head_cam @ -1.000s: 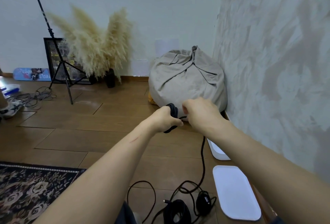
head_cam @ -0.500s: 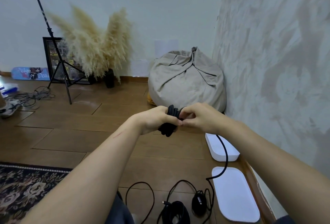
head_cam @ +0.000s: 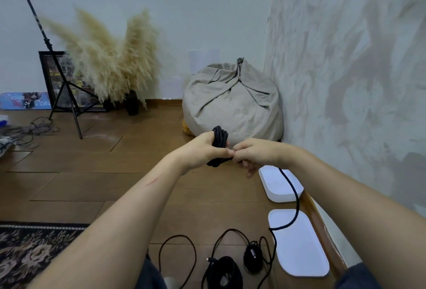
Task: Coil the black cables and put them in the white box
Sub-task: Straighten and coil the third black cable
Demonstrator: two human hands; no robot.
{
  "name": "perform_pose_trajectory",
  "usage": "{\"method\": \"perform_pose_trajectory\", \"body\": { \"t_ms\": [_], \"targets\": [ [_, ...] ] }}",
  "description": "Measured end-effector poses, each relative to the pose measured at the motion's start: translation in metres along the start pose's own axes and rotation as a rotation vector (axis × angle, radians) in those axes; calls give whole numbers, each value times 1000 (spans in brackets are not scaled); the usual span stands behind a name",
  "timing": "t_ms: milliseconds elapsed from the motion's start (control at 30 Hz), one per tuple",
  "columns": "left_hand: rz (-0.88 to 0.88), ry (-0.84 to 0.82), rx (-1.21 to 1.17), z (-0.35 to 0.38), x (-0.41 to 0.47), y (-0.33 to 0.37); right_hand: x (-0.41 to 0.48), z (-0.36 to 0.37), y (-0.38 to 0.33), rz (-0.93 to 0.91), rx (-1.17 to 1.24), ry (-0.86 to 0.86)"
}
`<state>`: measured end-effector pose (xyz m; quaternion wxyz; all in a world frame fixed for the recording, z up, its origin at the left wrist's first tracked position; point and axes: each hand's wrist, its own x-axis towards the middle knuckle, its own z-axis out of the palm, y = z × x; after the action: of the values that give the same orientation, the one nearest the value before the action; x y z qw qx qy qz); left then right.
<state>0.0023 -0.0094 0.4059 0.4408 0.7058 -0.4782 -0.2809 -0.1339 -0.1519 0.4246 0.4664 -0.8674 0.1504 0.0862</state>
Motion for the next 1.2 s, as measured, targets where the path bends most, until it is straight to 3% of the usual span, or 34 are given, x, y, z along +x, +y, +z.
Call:
{"method": "perform_pose_trajectory", "body": {
  "t_ms": [300,567,800,1000,1200],
  "targets": [
    [-18,-84,10,14,2,5,-10,-19,5,36,115,-103],
    [-57,-51,160,23,6,-3,-6,-8,15,55,16,-32],
    [-5,70,91,5,4,8,5,7,-4,-52,-101,208],
    [34,180,159,1,6,5,1,0,-9,-18,-125,189],
    [92,294,173,-2,9,6,4,-3,-2,-105,123,187]
  ]
}}
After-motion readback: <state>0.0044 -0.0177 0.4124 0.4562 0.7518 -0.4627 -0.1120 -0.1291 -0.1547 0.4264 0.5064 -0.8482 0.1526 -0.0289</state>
